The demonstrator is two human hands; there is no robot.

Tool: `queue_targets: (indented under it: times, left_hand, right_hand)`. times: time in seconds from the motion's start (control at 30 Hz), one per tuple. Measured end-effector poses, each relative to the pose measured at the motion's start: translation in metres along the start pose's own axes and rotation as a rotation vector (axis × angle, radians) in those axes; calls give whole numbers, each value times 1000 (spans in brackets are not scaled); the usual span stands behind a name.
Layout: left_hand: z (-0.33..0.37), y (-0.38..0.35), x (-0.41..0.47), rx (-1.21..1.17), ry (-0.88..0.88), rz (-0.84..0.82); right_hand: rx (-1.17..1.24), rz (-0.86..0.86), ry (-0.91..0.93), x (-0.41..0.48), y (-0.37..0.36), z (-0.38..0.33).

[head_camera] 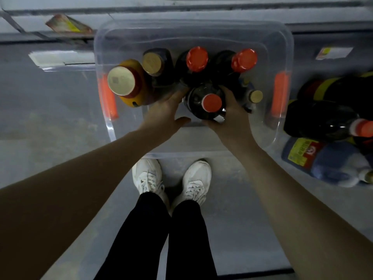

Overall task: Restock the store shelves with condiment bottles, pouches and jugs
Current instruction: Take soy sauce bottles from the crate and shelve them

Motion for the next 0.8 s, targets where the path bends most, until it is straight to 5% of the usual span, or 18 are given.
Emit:
queue_targets:
  times: [0.5, 0.8]
  left_hand:
    - [22, 17, -15, -196, -96, -4]
    - [94, 96, -79, -466, -179, -68]
  right_hand:
    - [112, -13, 70, 0, 10, -17]
    - [481, 66, -67, -26, 73, -97]
Point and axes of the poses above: each hand's wrist, its own x-axis towards the middle knuckle, its own y-axis out of the back of the hand, z = x × y, the point moved 10 cm from there along x, towards the middle knuckle, and after that the axes turned 14 degrees about y, right-handed, at the moved point
